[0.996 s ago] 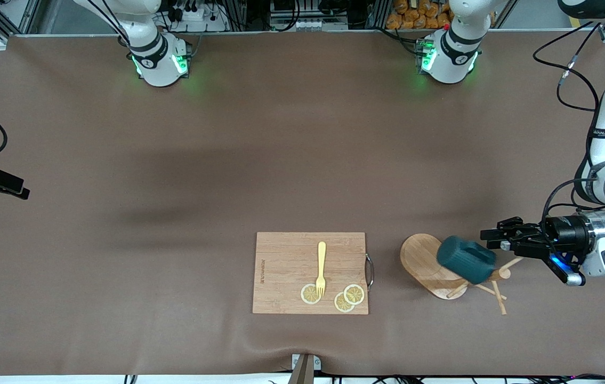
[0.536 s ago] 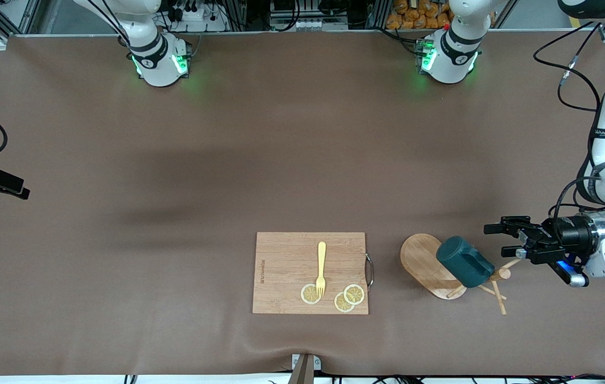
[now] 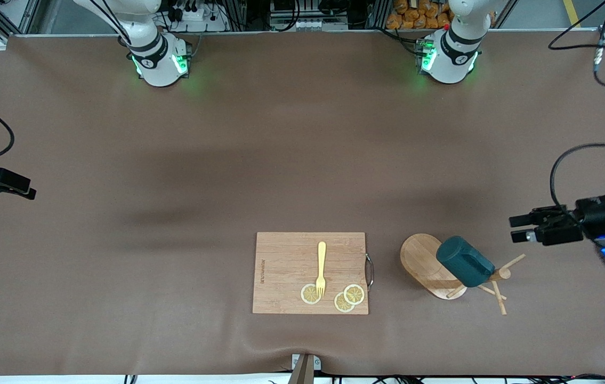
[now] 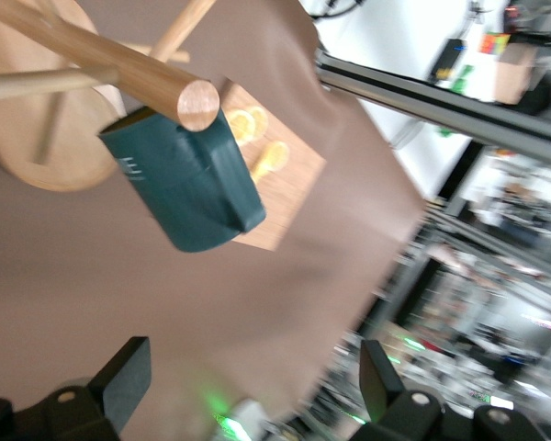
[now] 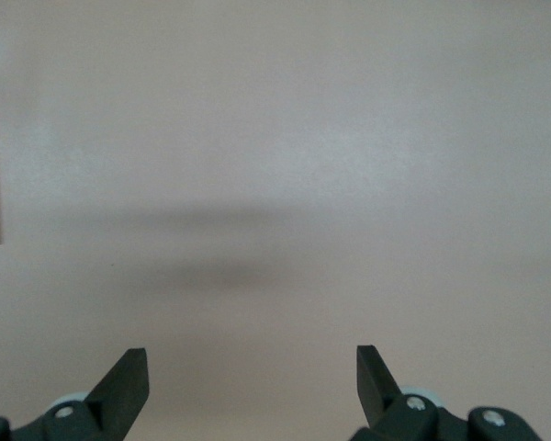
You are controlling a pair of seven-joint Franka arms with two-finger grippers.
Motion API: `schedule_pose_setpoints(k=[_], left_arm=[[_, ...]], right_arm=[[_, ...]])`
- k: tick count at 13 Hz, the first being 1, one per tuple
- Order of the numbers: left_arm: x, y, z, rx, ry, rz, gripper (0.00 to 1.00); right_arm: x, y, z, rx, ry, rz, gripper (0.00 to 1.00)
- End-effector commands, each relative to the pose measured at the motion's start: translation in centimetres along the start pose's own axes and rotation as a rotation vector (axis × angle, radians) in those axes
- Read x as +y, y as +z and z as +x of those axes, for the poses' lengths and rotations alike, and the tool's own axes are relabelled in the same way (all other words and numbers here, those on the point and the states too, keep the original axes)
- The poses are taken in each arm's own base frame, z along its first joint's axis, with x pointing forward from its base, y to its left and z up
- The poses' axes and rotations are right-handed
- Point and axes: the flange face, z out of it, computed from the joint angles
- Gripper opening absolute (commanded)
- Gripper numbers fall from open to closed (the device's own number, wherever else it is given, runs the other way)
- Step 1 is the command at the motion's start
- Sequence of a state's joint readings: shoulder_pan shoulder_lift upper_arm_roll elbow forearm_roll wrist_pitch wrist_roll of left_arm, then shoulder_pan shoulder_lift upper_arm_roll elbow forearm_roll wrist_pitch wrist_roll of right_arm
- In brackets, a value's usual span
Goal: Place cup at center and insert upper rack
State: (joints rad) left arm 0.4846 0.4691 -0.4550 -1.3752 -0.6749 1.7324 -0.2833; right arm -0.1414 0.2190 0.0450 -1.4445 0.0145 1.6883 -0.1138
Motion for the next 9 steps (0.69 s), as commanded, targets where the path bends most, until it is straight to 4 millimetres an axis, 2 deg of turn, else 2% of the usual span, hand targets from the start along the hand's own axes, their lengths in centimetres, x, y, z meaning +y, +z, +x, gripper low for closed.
schedule_pose_setpoints(k=[1, 3, 5, 7, 9], left_arm=[[1.8, -1.6, -3.8, 0.123, 0.079, 0.212, 1.0], [3.4, -2.2, -6.4, 0.181, 0.14, 0.345, 1.0], [4.4, -2.6, -9.9, 0.25, 0.175, 0.516, 1.0], [4.2, -2.6, -12.6, 0.258, 0.184, 0.609, 1.0], [4.1, -2.7, -15.3, 0.277, 0.202, 0.704, 1.0]], right_arm=[[-0.3, -1.7, 0.0, 0.025, -0.006, -0.006, 1.0], [-1.3, -1.7, 0.0, 0.021, -0.03, -0.01, 1.0], [-1.3, -2.0, -0.5, -0.008, -0.027, 0.011, 1.0], [-1.9, -3.7, -0.6, 0.0, -0.033, 0.012, 1.0], [-3.0, -4.2, -0.7, -0.008, -0.048, 0.015, 1.0]])
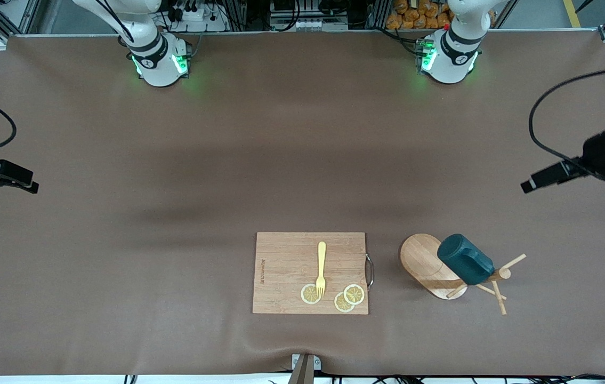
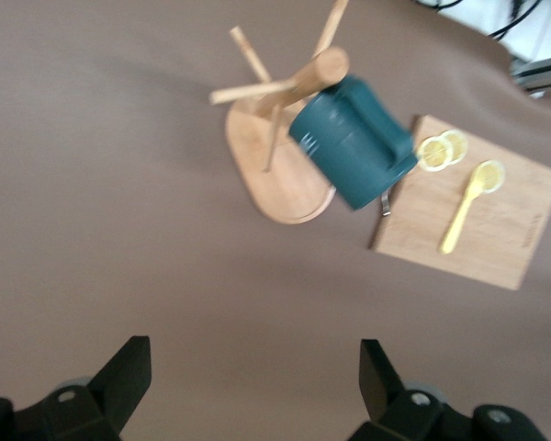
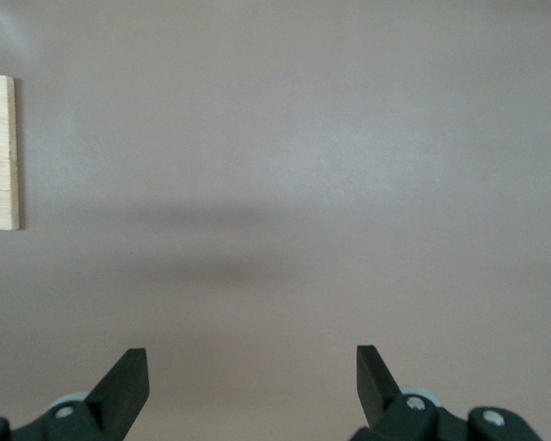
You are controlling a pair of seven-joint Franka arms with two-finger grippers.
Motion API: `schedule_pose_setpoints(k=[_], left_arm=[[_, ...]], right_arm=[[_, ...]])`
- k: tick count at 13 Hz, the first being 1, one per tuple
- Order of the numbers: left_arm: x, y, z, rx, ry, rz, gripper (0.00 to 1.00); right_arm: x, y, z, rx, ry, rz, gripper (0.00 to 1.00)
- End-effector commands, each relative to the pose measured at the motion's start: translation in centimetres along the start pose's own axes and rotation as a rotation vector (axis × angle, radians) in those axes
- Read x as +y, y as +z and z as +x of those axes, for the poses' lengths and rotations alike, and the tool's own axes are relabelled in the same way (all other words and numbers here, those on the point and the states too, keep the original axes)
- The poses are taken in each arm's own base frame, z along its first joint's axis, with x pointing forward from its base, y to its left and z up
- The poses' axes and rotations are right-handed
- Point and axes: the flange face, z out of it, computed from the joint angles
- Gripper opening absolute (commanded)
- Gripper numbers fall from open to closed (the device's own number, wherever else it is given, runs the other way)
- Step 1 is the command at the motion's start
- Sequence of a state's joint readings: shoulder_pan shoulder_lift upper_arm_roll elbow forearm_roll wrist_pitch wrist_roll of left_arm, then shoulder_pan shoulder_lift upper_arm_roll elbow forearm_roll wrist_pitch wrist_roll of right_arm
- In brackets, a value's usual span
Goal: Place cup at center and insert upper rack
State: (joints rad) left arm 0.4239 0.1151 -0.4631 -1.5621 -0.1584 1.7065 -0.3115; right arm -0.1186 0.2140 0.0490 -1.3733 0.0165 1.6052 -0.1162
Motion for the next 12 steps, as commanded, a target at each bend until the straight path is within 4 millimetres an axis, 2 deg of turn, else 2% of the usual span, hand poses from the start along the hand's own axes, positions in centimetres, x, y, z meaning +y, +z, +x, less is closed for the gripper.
schedule_pose_setpoints(k=[1, 5, 8, 10, 12], left_arm=[[0.2, -1.2, -4.7, 0.027, 0.027, 0.134, 1.0], [1.8, -3.2, -10.2, -0.004, 0.124, 0.256, 1.0], [4.1, -3.6, -12.9, -0.037, 0.181, 0.294, 1.0], [4.5, -3.8, -13.2, -0.046, 0.186, 0.281, 1.0], [4.4, -3.8, -13.1, -0.057, 0.178, 0.247, 1.0]], right_arm=[[-1.7, -1.5, -0.4, -0.001, -0.024, 0.012, 1.0], [-2.1, -1.3, -0.5, -0.017, -0.032, 0.015, 1.0], [-4.4, -1.6, -0.8, -0.031, -0.066, 0.014, 1.0], [-5.0, -1.8, -1.3, -0.036, -0.073, 0.011, 1.0], [-5.5, -0.4, -2.1, -0.064, -0.078, 0.01, 1.0]])
